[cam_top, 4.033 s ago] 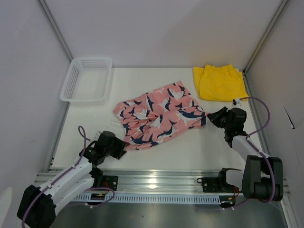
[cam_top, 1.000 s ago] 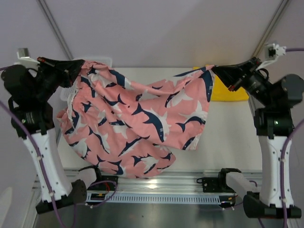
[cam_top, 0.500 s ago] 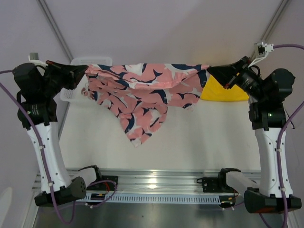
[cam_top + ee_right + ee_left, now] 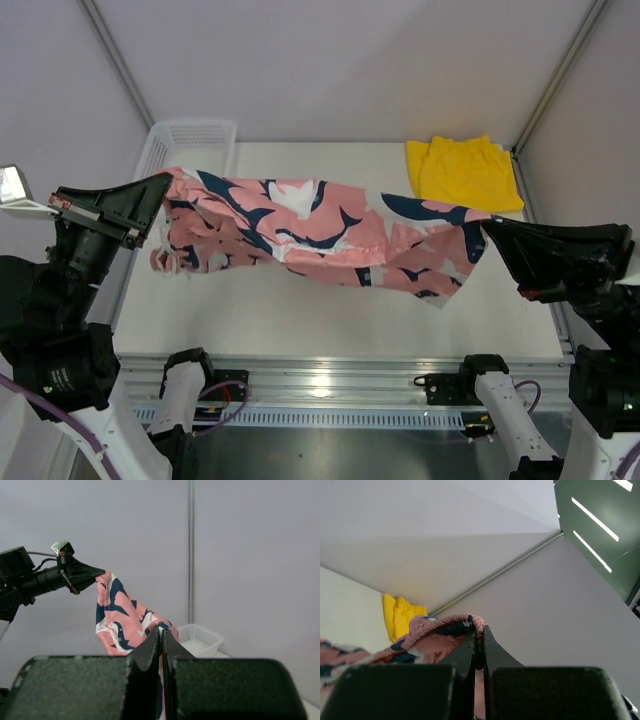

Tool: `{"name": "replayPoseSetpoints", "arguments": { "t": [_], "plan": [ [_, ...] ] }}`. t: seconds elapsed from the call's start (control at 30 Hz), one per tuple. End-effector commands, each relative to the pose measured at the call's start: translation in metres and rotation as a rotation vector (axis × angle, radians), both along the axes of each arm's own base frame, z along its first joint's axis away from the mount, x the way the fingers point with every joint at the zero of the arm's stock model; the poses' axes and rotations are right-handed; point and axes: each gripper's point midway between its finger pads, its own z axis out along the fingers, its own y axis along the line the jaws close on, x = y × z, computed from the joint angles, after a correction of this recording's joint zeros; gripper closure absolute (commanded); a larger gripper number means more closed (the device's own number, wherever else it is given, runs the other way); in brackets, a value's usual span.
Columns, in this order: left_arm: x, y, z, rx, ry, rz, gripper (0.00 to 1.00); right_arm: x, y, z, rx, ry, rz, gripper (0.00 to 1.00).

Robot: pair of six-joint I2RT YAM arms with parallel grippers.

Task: Fold and stack the shorts

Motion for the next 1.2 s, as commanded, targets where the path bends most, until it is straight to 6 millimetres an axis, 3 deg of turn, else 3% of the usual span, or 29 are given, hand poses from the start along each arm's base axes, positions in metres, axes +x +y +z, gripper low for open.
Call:
{"name": "replayPoseSetpoints", "arguments": {
  "t": [0.0, 0.03, 0.07, 0.1, 0.13, 0.17, 0.2, 0.27, 0.3, 0.33, 0.37, 0.4, 0.43, 0.5, 0.53, 0.6, 0.63, 0.7, 0.73, 0.8, 0.87, 0.93, 0.97, 1.1, 1.17],
  "plan": [
    [0.011, 0.002, 0.004, -0.034, 0.033, -0.012, 1.00, 0.015, -0.006, 0.005, 0.012, 0.065, -0.056, 1.00],
    [0.010, 0.001, 0.013, -0.033, 0.013, -0.017, 1.00, 0.021, -0.008, 0.008, 0.010, 0.076, -0.070, 1.00],
    [0.024, 0.004, 0.012, -0.041, 0.038, -0.024, 1.00, 0.020, -0.011, 0.020, 0.017, 0.062, -0.094, 1.00],
    [0.031, 0.007, 0.013, -0.044, 0.047, -0.018, 1.00, 0.047, -0.012, 0.013, 0.004, 0.137, -0.111, 1.00],
    [0.037, 0.010, 0.016, -0.043, 0.051, -0.011, 1.00, 0.059, -0.012, 0.013, 0.001, 0.164, -0.117, 1.00],
    [0.059, 0.018, 0.010, -0.049, 0.090, 0.001, 1.00, 0.067, -0.011, 0.014, -0.005, 0.181, -0.110, 1.00],
    [0.070, 0.021, 0.005, -0.052, 0.111, 0.004, 1.00, 0.099, -0.009, 0.003, -0.006, 0.260, -0.101, 1.00],
    [0.100, 0.031, -0.021, -0.048, 0.181, 0.007, 1.00, 0.126, -0.007, -0.014, -0.001, 0.341, -0.088, 1.00],
    [0.113, 0.034, -0.033, -0.049, 0.214, 0.001, 1.00, 0.155, -0.006, -0.039, 0.007, 0.426, -0.086, 1.00],
    [0.132, 0.039, -0.063, -0.060, 0.282, 0.002, 1.00, 0.167, -0.006, -0.054, 0.013, 0.470, -0.086, 1.00],
    [0.140, 0.041, -0.076, -0.046, 0.302, 0.001, 1.00, 0.178, -0.007, -0.069, 0.022, 0.511, -0.093, 1.00],
    [0.147, 0.043, -0.088, -0.043, 0.319, 0.012, 1.00, 0.197, -0.008, -0.102, 0.028, 0.587, -0.098, 1.00],
    [0.163, 0.047, -0.132, -0.057, 0.413, 0.014, 1.00, 0.203, -0.008, -0.119, 0.047, 0.633, -0.093, 1.00],
    [0.176, 0.043, -0.157, -0.026, 0.442, 0.013, 1.00, 0.214, -0.009, -0.146, 0.075, 0.666, -0.091, 1.00],
    [0.187, 0.042, -0.203, -0.034, 0.540, 0.009, 1.00, 0.219, -0.009, -0.185, 0.098, 0.757, -0.087, 1.00],
    [0.200, 0.028, -0.224, -0.013, 0.548, -0.022, 1.00, 0.226, -0.010, -0.213, 0.122, 0.786, -0.101, 1.00],
    [0.207, 0.027, -0.265, -0.016, 0.631, -0.017, 1.00, 0.229, -0.011, -0.252, 0.126, 0.865, -0.113, 1.00],
    [0.217, 0.012, -0.289, 0.007, 0.648, -0.036, 1.00, 0.234, -0.013, -0.273, 0.143, 0.865, -0.130, 1.00],
    [0.223, 0.012, -0.304, 0.019, 0.669, -0.013, 1.00, 0.235, -0.015, -0.301, 0.145, 0.919, -0.148, 1.00],
    [0.237, 0.005, -0.323, 0.032, 0.685, -0.012, 1.00, 0.242, -0.020, -0.320, 0.154, 0.933, -0.182, 1.00],
    [0.250, 0.008, -0.346, 0.034, 0.732, 0.010, 1.00, 0.253, -0.038, -0.347, 0.180, 0.971, -0.255, 1.00],
    [0.264, 0.009, -0.346, 0.032, 0.724, 0.020, 1.00, 0.259, -0.045, -0.362, 0.192, 0.990, -0.287, 1.00],
    [0.267, -0.002, -0.352, 0.041, 0.738, -0.001, 1.00, 0.260, -0.052, -0.374, 0.207, 1.012, -0.313, 1.00],
    [0.301, -0.008, -0.376, 0.033, 0.792, -0.013, 1.00, 0.280, -0.067, -0.399, 0.244, 1.038, -0.362, 1.00],
    [0.315, -0.013, -0.376, 0.014, 0.780, -0.025, 1.00, 0.294, -0.071, -0.398, 0.253, 1.028, -0.365, 1.00]
  ]
}}
